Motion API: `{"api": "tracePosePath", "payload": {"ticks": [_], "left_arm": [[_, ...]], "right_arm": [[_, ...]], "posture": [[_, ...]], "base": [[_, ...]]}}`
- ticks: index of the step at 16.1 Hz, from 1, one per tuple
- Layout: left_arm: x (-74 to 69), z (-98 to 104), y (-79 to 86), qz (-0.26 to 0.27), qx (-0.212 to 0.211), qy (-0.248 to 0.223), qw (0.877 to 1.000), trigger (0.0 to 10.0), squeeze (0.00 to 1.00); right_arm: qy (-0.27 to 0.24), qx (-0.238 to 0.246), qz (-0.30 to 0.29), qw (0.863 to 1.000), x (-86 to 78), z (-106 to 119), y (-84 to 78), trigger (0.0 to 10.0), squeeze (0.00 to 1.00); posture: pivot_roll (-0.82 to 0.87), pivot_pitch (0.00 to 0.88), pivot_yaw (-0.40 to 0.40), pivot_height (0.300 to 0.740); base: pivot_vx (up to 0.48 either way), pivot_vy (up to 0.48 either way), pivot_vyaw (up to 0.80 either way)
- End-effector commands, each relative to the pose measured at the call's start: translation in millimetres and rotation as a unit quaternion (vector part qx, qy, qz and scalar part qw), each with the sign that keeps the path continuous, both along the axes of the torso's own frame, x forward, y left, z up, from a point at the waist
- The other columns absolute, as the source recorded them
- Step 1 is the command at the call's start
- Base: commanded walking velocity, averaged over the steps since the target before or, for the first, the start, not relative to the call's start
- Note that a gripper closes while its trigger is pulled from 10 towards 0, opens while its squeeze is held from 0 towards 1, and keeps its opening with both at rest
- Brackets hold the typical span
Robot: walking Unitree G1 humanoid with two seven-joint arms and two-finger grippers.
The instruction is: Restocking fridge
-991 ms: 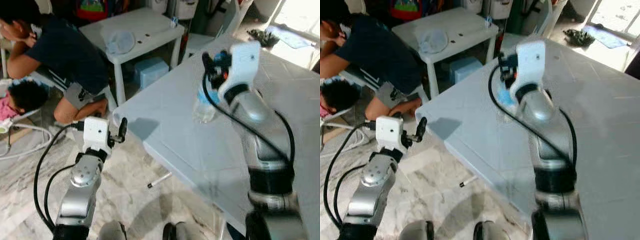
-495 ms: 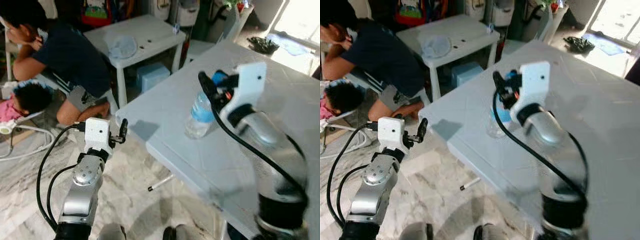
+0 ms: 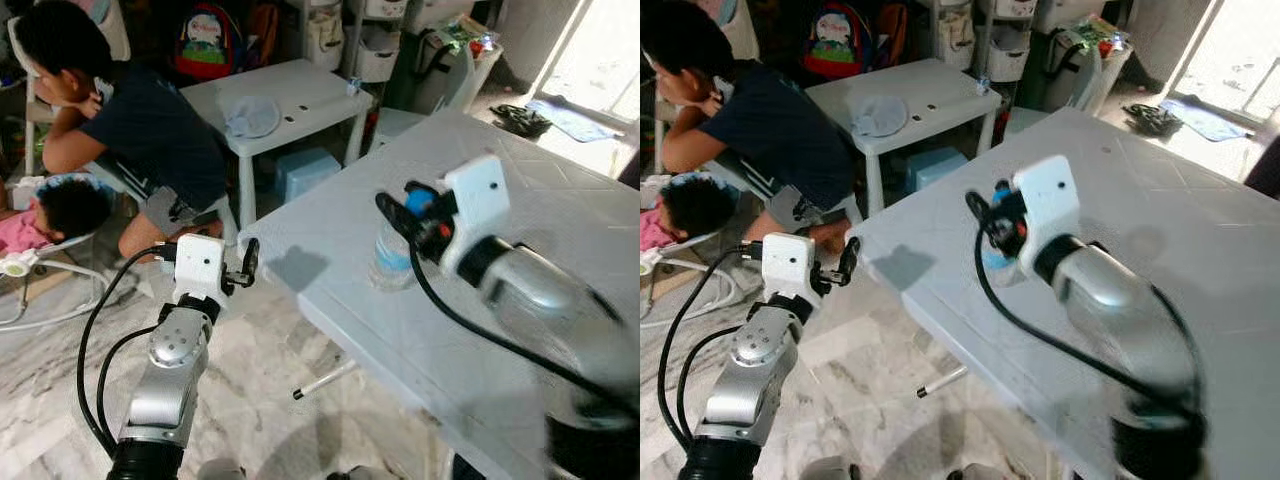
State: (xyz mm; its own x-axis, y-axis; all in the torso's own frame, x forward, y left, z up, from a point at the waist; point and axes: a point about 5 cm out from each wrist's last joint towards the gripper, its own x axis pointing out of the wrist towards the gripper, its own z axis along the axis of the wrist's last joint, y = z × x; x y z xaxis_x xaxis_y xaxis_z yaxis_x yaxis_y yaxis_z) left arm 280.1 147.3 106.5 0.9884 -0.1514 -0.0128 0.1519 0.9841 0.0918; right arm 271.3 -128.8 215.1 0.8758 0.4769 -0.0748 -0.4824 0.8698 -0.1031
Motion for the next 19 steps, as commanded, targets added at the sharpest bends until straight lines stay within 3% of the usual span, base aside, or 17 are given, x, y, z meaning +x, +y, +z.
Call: {"api": "tracePosePath", "payload": {"ticks": [1, 5, 9, 13, 19], "left_arm": [[0.9, 1, -1.7, -0.001, 0.005, -0.004, 1.000, 10.0, 0.00], [5.6, 4, 1.2, 0.017, -0.001, -0.010, 1.000, 10.0, 0.00], [6.6, 3, 0.1, 0.019, -0.002, -0.010, 1.000, 10.0, 0.00], [7.0, 3, -1.2, 0.021, -0.003, -0.011, 1.000, 10.0, 0.00], [9.0, 3, -1.4, 0.023, -0.003, -0.013, 1.000, 10.0, 0.00]], "right_arm": [[0.041, 0.009, -0.018, 0.999, 6.0, -19, -1.5, 10.0, 0.00], [-0.044, 0.058, -0.043, 0.996, 17.1, 0, 7.8, 10.0, 0.00], [-0.093, 0.095, -0.061, 0.989, 22.6, 8, 8.7, 10.0, 0.00], [-0.108, 0.114, -0.062, 0.986, 22.5, 7, 10.0, 10.0, 0.00], [-0.136, 0.120, -0.048, 0.982, 24.2, 10, 15.5, 10.0, 0.00]], "posture": [[0.03, 0.037, -0.056, 0.740], [0.04, 0.043, -0.062, 0.740], [0.03, 0.040, -0.066, 0.740], [0.03, 0.035, -0.068, 0.740], [0.03, 0.025, -0.071, 0.740]], "base": [[0.000, 0.000, 0.00], [0.000, 0.000, 0.00], [0.000, 0.000, 0.00], [0.000, 0.000, 0.00], [-0.261, 0.000, 0.00]]}}
